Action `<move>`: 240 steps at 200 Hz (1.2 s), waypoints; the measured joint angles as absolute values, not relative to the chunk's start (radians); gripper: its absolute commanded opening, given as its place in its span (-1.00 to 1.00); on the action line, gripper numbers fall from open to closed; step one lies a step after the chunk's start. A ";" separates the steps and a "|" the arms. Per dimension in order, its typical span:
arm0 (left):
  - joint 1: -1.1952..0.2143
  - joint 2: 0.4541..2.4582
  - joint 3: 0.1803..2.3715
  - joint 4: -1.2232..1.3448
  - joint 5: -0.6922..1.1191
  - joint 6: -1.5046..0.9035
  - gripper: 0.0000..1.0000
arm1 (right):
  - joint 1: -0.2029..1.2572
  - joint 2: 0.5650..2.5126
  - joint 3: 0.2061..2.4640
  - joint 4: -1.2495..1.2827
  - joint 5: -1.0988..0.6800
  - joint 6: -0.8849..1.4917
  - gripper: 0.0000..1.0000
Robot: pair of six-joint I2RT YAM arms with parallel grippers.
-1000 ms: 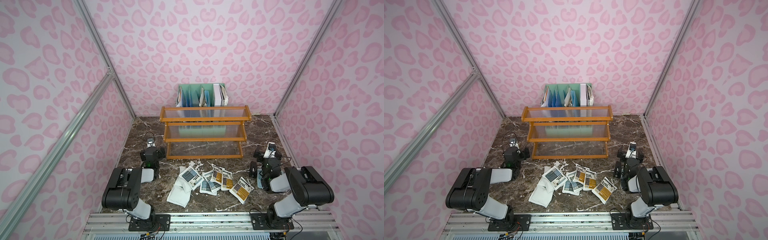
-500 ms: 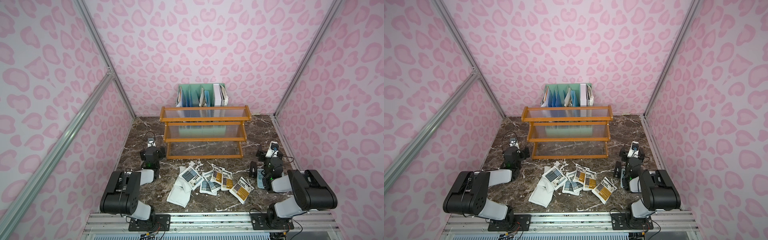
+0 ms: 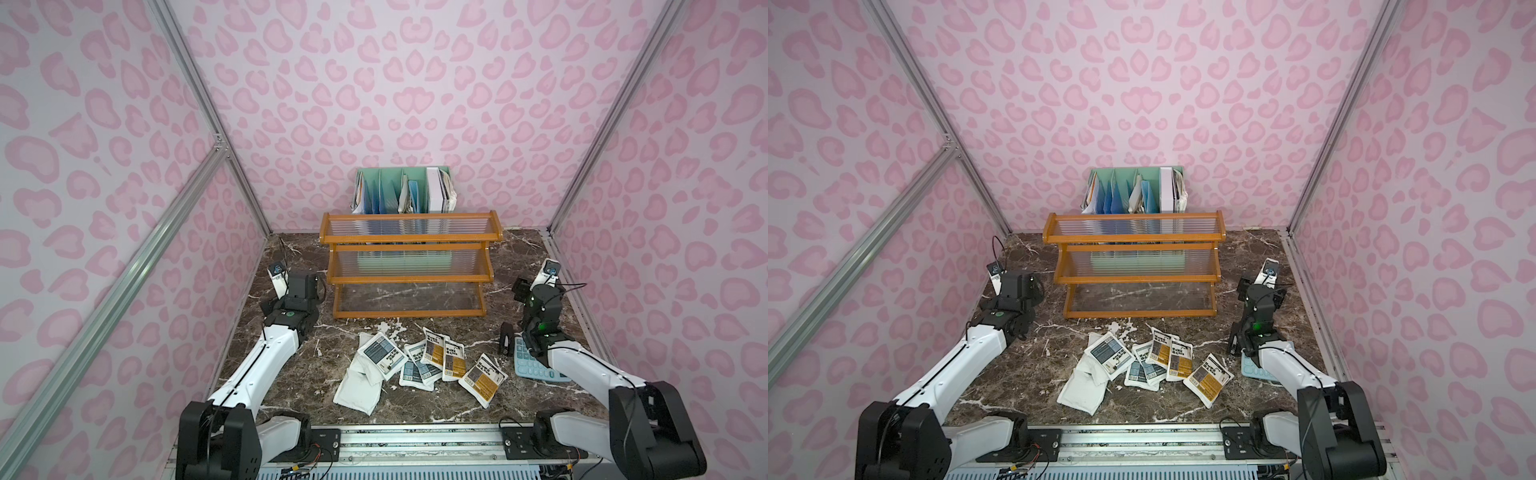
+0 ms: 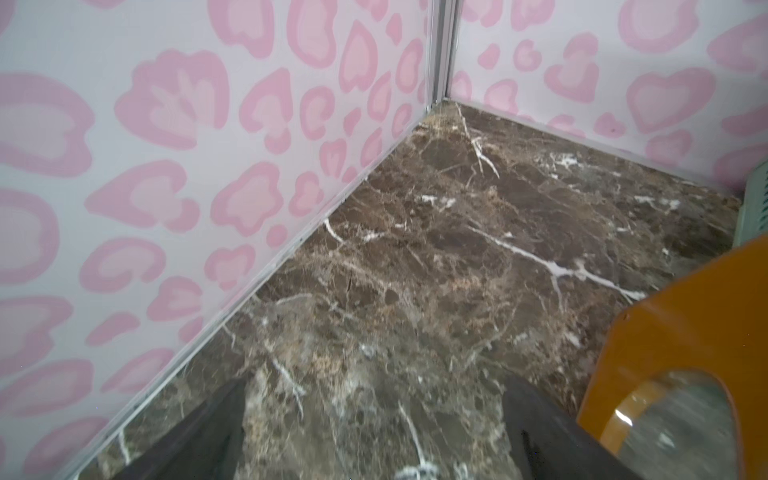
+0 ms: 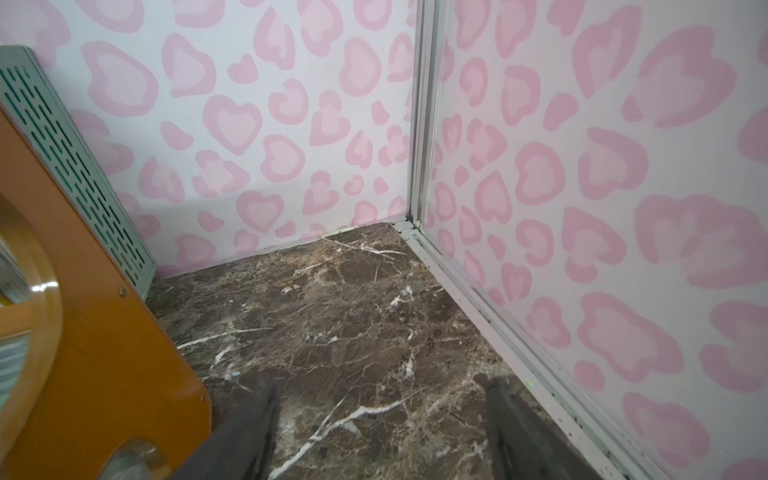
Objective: Place the bagged coffee beans on the shelf by color
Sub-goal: Pick up the bagged coffee beans at the center of the board.
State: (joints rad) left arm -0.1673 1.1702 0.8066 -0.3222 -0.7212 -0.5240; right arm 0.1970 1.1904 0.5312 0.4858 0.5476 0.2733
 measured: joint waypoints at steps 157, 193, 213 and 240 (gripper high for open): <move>-0.768 1.218 0.897 -0.495 -0.041 -0.387 0.97 | 0.695 1.096 0.433 -0.080 -0.150 0.758 0.37; -0.781 1.352 0.976 -0.401 0.164 -0.348 0.97 | 0.727 1.128 0.392 -0.023 -0.236 0.756 0.24; -0.783 1.413 1.007 -0.376 0.253 -0.329 0.98 | 0.731 1.143 0.366 0.029 -0.260 0.754 0.20; -0.783 1.457 1.018 -0.352 0.337 -0.312 0.98 | 0.746 1.188 0.353 0.112 -0.284 0.749 0.18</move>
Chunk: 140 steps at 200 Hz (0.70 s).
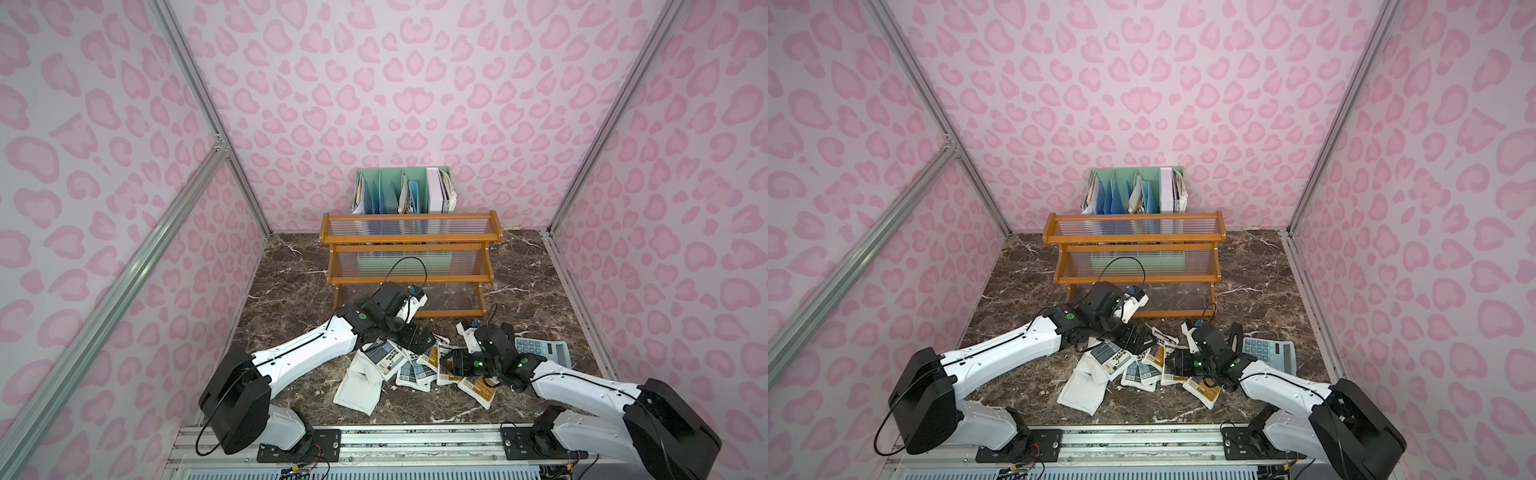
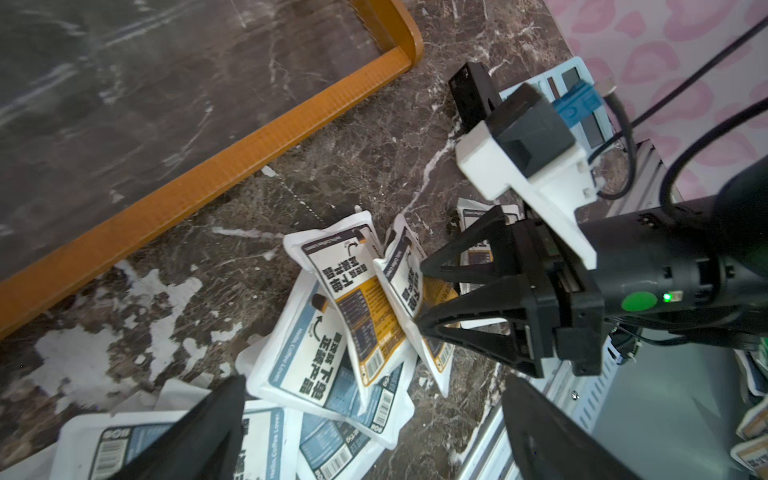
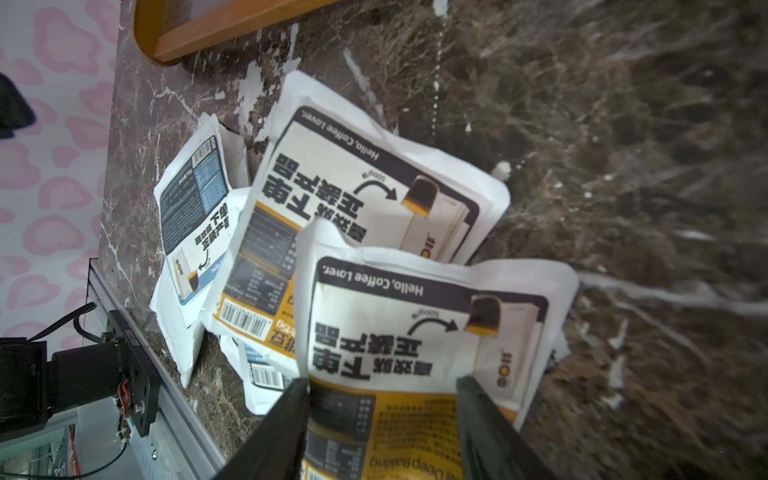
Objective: Place the bagged coffee beans on the shelf by color
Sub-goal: Pick up the bagged coffee beans at the center of the board.
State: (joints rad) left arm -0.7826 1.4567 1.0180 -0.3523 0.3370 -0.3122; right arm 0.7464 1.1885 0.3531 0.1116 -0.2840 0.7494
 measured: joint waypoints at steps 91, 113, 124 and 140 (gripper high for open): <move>-0.783 1.553 1.041 -0.361 0.385 -0.289 0.40 | 0.812 1.341 0.417 0.235 -0.305 0.731 0.14; -0.783 1.590 1.058 -0.364 0.385 -0.289 0.35 | 0.816 1.352 0.434 0.221 -0.298 0.724 0.14; -0.783 1.608 1.063 -0.365 0.384 -0.289 0.30 | 0.818 1.353 0.442 0.211 -0.295 0.719 0.14; -0.783 1.636 1.070 -0.369 0.375 -0.289 0.24 | 0.822 1.352 0.446 0.200 -0.286 0.710 0.14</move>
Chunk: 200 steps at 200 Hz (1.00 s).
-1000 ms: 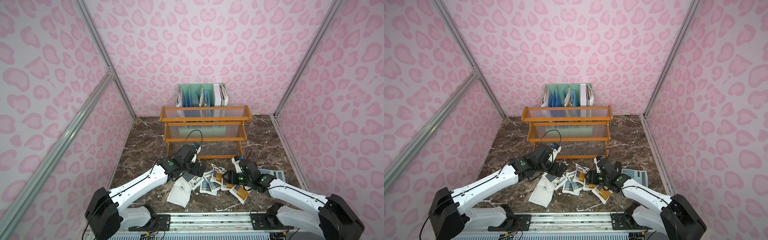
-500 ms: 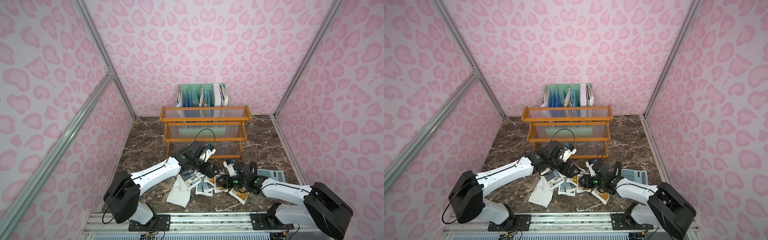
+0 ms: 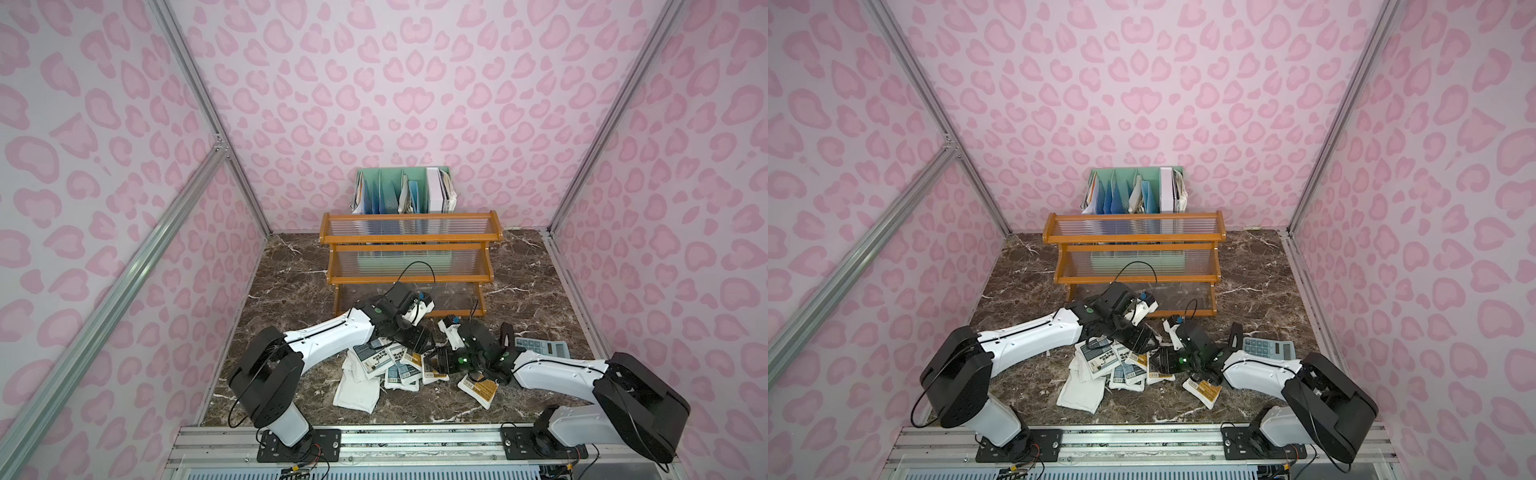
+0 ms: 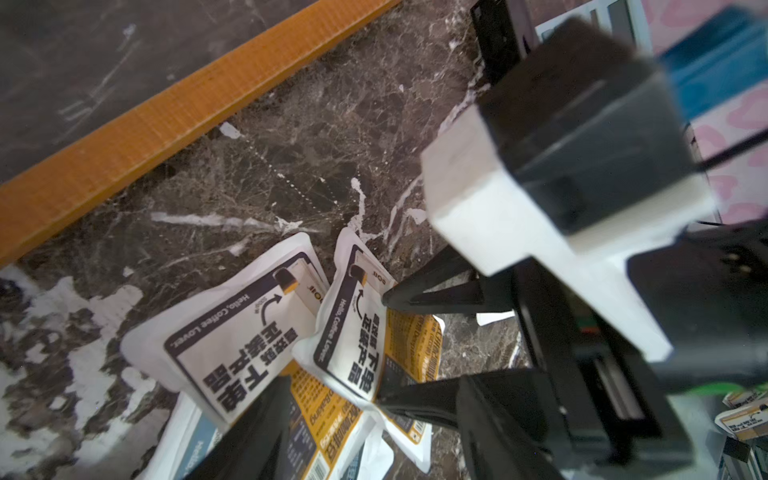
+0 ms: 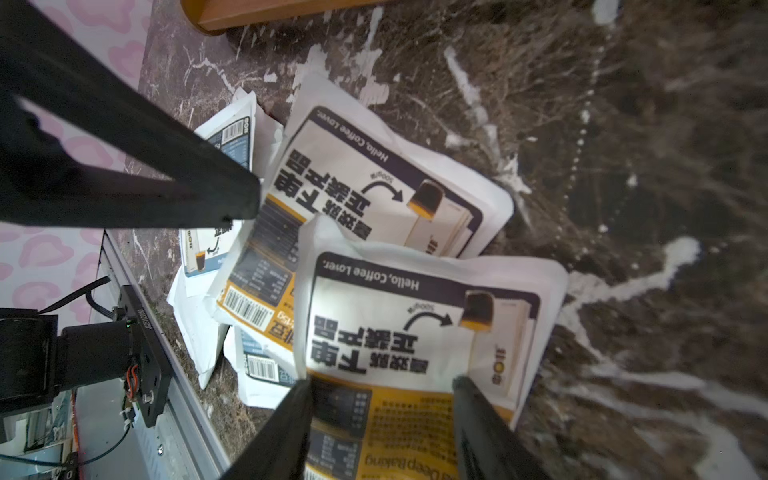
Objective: Place the bagged coffee beans on the shelf by color
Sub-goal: Pick up the bagged coffee beans at the center of the board.
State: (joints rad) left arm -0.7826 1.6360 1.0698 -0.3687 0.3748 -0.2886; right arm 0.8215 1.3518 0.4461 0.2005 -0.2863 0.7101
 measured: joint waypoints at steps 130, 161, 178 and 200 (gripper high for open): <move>-0.777 1.827 1.179 -0.431 0.373 -0.291 -0.85 | 0.850 1.312 0.444 0.150 -0.215 0.703 0.12; -0.772 1.837 1.185 -0.443 0.385 -0.288 -1.00 | 0.857 1.308 0.444 0.149 -0.201 0.703 0.12; -0.768 1.821 1.179 -0.451 0.389 -0.288 -1.00 | 0.858 1.295 0.444 0.137 -0.189 0.702 0.13; -0.765 1.765 1.164 -0.472 0.382 -0.285 -1.00 | 0.858 1.252 0.443 0.113 -0.171 0.701 0.23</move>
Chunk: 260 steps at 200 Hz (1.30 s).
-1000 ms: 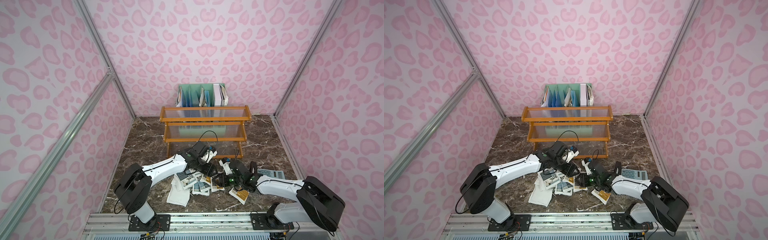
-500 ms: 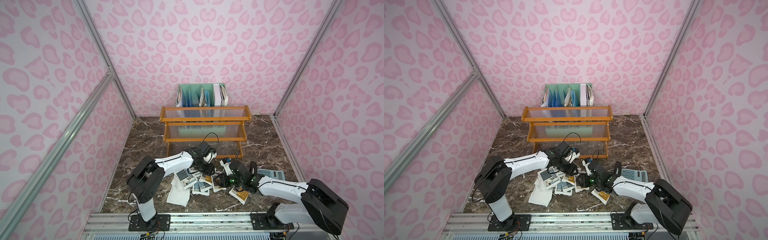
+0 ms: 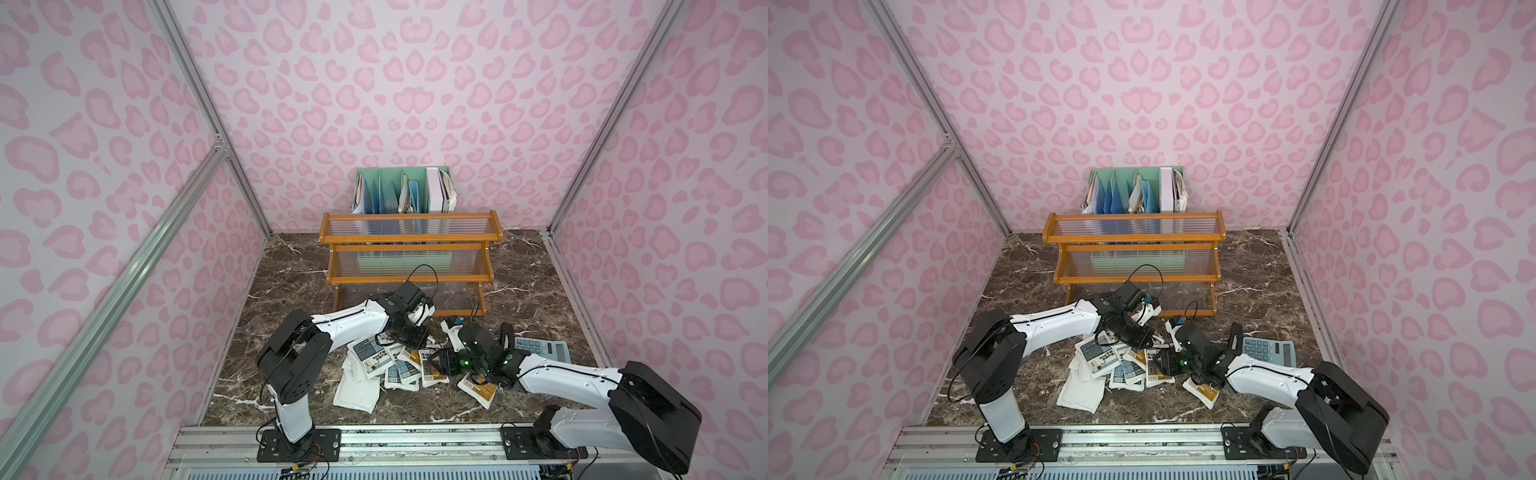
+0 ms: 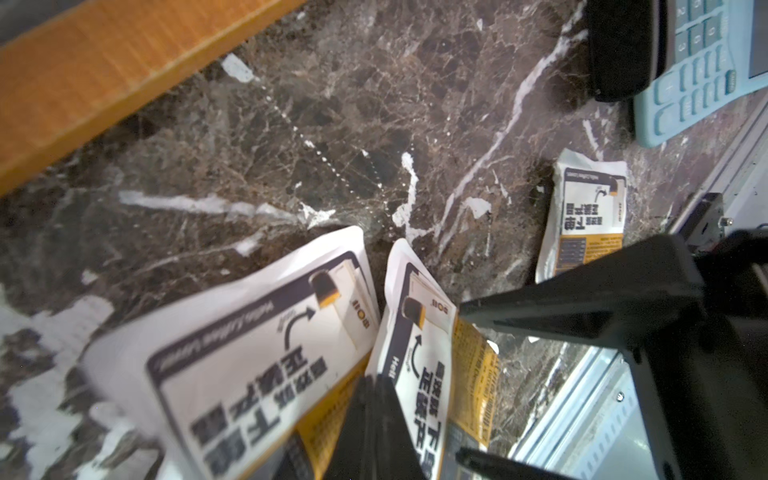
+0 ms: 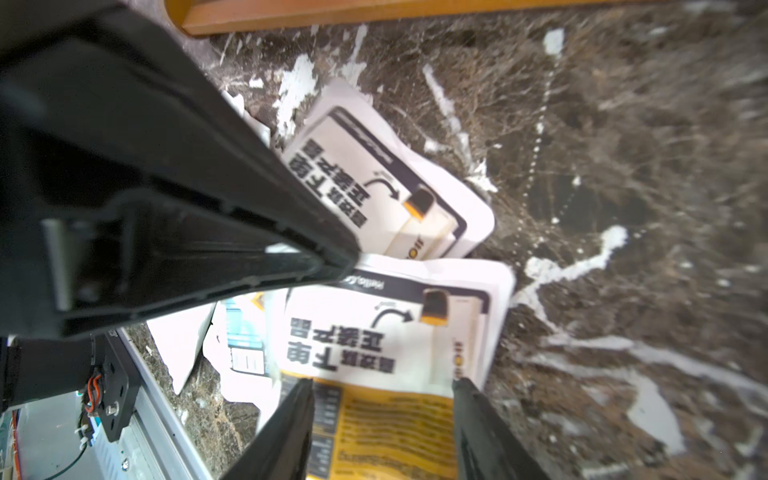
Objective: Place the bagged coffee beans on the shelf by color
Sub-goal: Pick up the bagged coffee beans at the center of the board.
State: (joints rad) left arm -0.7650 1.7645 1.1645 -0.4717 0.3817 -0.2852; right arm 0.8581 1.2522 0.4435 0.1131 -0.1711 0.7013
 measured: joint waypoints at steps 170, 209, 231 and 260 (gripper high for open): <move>-0.599 1.102 1.179 -0.432 0.223 -0.434 -1.00 | 0.702 0.865 0.640 0.112 -0.200 0.677 0.58; -0.559 1.093 1.203 -0.345 0.203 -0.529 -1.00 | 0.679 0.971 0.720 0.177 -0.244 0.657 0.57; -0.533 1.092 1.216 -0.321 0.231 -0.577 -1.00 | 0.680 1.017 0.730 0.247 -0.284 0.659 0.55; -0.496 1.079 1.209 -0.299 0.267 -0.627 -1.00 | 0.680 1.069 0.730 0.361 -0.337 0.690 0.51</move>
